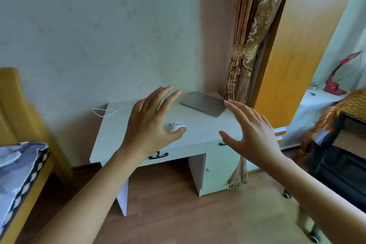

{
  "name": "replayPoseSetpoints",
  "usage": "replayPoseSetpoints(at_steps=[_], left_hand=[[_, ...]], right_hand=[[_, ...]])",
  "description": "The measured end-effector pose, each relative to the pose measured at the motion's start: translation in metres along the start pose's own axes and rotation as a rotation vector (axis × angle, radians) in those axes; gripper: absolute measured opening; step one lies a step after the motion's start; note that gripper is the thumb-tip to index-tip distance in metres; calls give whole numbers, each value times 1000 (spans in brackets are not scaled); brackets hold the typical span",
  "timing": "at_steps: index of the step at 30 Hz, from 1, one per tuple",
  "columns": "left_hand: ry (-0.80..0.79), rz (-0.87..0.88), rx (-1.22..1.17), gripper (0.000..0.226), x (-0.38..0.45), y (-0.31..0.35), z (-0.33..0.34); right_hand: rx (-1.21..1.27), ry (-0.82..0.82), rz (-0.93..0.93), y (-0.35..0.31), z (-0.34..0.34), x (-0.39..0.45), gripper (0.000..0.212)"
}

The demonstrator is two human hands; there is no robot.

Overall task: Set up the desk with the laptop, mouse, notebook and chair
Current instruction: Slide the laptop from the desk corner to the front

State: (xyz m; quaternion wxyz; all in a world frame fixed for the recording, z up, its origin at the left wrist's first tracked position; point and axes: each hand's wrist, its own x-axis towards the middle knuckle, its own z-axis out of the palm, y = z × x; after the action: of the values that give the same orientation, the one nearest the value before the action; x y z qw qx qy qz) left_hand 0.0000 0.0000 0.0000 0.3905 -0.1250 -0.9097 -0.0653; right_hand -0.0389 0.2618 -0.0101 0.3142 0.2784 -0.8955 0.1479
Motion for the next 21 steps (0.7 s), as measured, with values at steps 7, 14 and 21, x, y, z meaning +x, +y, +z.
replayPoseSetpoints(at_steps=[7, 14, 21], left_hand=[[-230, -74, -60, 78, 64, -55, 158], [-324, -58, -78, 76, 126, -125, 294], [-447, -46, -183, 76, 199, -210, 473]], right_hand=[[32, -182, 59, 101, 123, 71, 68], [12, -293, 129, 175, 240, 144, 63], [-37, -383, 281, 240, 383, 214, 59]])
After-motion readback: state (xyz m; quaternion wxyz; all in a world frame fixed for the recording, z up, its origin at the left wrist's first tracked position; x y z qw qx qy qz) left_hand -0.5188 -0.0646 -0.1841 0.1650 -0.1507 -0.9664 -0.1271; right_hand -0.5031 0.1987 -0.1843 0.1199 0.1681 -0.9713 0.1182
